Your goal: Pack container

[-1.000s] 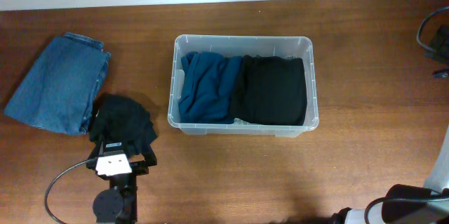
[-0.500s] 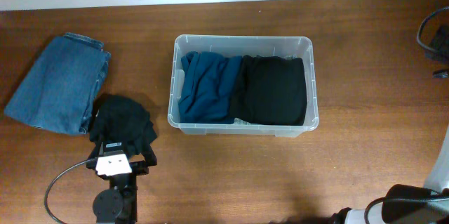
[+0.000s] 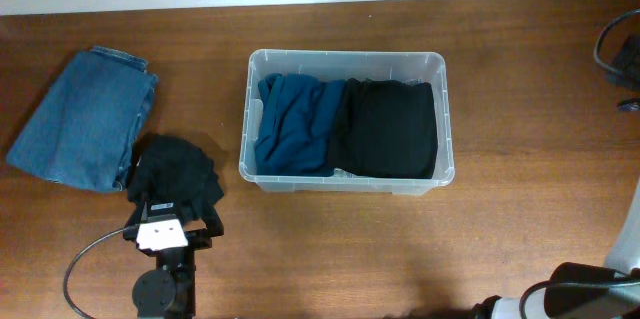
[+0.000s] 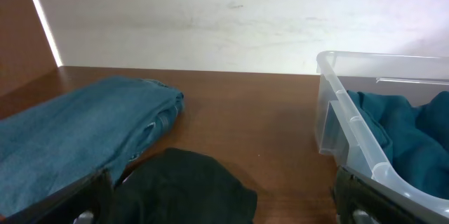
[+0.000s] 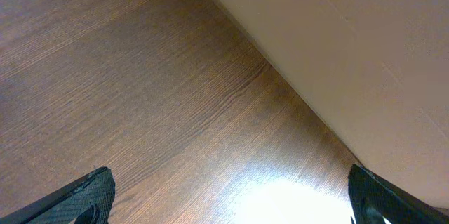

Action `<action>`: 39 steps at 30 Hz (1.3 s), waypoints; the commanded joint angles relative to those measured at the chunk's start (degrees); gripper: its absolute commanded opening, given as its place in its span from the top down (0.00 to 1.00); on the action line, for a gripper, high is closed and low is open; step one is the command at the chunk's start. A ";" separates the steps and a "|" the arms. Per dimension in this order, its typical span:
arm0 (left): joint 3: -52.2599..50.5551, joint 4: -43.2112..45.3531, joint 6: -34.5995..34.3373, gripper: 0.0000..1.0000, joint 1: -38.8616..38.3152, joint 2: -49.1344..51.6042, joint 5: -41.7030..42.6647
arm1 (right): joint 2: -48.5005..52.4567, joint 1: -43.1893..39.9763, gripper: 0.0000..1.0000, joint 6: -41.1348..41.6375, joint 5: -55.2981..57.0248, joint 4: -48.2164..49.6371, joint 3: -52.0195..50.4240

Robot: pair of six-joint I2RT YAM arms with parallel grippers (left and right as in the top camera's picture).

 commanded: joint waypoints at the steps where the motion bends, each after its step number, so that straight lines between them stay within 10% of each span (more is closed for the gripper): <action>1: -0.11 -0.22 0.70 0.01 -0.13 -0.39 -0.20 | 0.11 -0.09 0.01 0.85 0.90 -0.04 0.28; 39: -0.09 -1.27 0.66 0.01 -0.13 -0.39 9.38 | 0.11 -0.09 0.01 0.85 0.90 -0.02 0.28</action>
